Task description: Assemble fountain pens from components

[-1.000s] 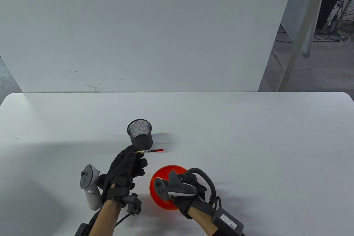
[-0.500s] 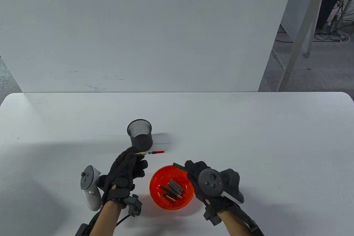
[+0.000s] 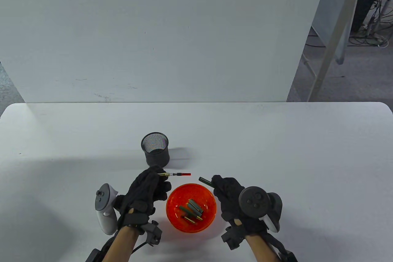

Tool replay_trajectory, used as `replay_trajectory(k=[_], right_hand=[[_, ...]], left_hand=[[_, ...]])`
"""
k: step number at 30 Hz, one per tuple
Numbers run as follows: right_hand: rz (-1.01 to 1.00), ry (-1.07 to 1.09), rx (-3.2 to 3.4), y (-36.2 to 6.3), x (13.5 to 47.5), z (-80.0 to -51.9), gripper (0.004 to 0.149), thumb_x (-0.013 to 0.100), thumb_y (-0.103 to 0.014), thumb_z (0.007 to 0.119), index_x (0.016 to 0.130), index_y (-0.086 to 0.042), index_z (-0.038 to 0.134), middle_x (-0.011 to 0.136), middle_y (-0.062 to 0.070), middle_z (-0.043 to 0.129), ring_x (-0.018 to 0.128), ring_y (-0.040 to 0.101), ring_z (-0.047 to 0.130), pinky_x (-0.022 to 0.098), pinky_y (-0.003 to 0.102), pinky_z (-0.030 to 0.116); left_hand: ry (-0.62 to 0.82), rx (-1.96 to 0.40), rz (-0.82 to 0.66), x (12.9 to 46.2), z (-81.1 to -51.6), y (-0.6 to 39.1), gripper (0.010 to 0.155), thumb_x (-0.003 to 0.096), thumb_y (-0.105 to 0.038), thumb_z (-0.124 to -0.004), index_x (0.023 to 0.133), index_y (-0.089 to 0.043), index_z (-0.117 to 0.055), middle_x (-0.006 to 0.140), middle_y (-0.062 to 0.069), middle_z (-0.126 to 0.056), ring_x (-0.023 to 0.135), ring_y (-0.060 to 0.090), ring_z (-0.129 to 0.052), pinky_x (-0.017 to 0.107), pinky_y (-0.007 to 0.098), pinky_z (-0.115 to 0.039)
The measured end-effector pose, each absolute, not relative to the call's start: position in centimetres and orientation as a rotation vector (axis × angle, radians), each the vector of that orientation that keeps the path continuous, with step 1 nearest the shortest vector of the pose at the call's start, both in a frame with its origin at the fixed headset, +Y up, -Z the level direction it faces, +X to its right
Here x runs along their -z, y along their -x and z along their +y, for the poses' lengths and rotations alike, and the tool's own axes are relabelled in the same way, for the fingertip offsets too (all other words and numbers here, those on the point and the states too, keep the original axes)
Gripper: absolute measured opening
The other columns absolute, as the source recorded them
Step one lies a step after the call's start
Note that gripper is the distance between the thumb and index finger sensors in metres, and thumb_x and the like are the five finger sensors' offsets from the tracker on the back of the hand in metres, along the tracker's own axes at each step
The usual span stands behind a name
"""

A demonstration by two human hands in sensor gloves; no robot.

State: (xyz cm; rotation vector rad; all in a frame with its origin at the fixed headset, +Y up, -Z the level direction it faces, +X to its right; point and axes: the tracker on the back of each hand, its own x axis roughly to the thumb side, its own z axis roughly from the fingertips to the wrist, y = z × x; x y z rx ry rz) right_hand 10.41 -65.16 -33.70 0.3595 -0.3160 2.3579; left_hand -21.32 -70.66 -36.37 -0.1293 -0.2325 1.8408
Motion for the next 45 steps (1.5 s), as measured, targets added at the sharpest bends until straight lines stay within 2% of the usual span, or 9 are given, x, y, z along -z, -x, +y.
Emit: replay_trajectory(k=[29,40,45], right_hand=[[-0.290,-0.416,-2.363,-10.2,34.0,-66.0,0.044,0.054,-0.030,0.073,0.095,-0.019,0.080,0.088,0.012,0.086,0.060,0.027,0.096,0.045,0.040,0.090],[-0.577,-0.538,-2.575,-8.8,32.6,-65.2,0.043,0.053,-0.031,0.075,0.095,-0.021,0.079,0.088,0.010,0.086,0.060,0.025,0.095,0.046,0.040,0.089],[-0.570,-0.556,-2.461,-8.4,32.5,-65.4,0.043,0.053,-0.031,0.076,0.095,-0.020,0.080,0.087,0.010,0.087,0.060,0.025,0.095,0.046,0.040,0.089]], left_hand=[[0.190,-1.783,-0.252,36.4,-71.1,20.3,0.044,0.0632,-0.045,-0.071,0.104,-0.029,-0.066,0.097,-0.001,-0.084,0.074,0.017,-0.098,0.052,0.039,-0.085],[0.176,-1.628,-0.288,36.3,-70.9,19.7,0.043,0.0624,-0.045,-0.073,0.103,-0.029,-0.069,0.096,0.000,-0.086,0.073,0.018,-0.099,0.051,0.040,-0.085],[0.224,-1.650,-0.311,35.9,-71.1,18.8,0.043,0.0624,-0.045,-0.073,0.103,-0.029,-0.069,0.096,0.000,-0.086,0.072,0.018,-0.100,0.051,0.040,-0.085]])
